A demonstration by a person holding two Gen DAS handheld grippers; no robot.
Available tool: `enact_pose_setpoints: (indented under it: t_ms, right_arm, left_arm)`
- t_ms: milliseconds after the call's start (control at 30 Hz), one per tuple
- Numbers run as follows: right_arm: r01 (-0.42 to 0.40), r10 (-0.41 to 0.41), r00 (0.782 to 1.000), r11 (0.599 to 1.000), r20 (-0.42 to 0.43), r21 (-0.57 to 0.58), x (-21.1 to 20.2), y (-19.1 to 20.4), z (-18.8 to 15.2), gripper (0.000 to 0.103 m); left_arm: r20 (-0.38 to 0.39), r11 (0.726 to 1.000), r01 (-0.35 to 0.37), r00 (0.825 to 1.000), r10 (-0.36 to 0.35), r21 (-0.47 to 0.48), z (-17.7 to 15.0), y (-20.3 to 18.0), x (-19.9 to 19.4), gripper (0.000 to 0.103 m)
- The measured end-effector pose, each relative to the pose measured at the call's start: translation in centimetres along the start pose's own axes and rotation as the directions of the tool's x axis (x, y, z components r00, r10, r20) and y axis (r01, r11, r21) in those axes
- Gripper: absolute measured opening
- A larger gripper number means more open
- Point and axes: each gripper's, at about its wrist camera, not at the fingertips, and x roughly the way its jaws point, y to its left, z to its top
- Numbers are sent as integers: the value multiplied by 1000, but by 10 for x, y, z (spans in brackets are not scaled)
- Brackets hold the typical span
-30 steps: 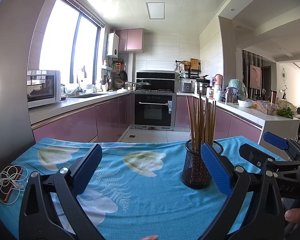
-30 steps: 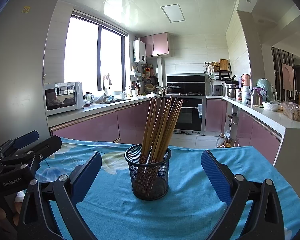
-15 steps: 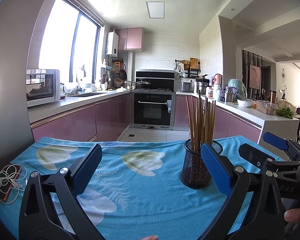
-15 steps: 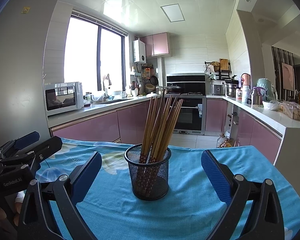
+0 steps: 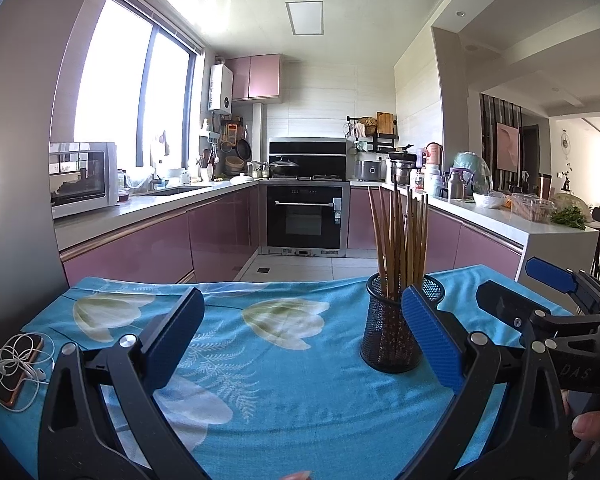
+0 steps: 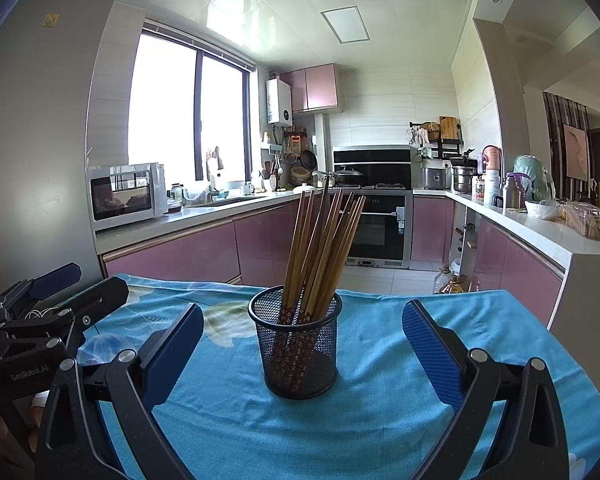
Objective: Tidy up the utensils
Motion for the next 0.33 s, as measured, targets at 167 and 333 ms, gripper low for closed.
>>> enact_pose_setpoints:
  t_ms: [167, 333]
  right_arm:
    - [8, -8, 999, 1000, -33, -10, 5, -6, -2, 96]
    - [140, -132, 936, 990, -326, 0, 54, -52, -20, 96]
  left_arm:
    - [-39, 1000, -12, 999, 11, -13, -3, 3, 7, 97]
    - [-142, 999, -36, 989, 31, -31, -8, 22, 25, 97]
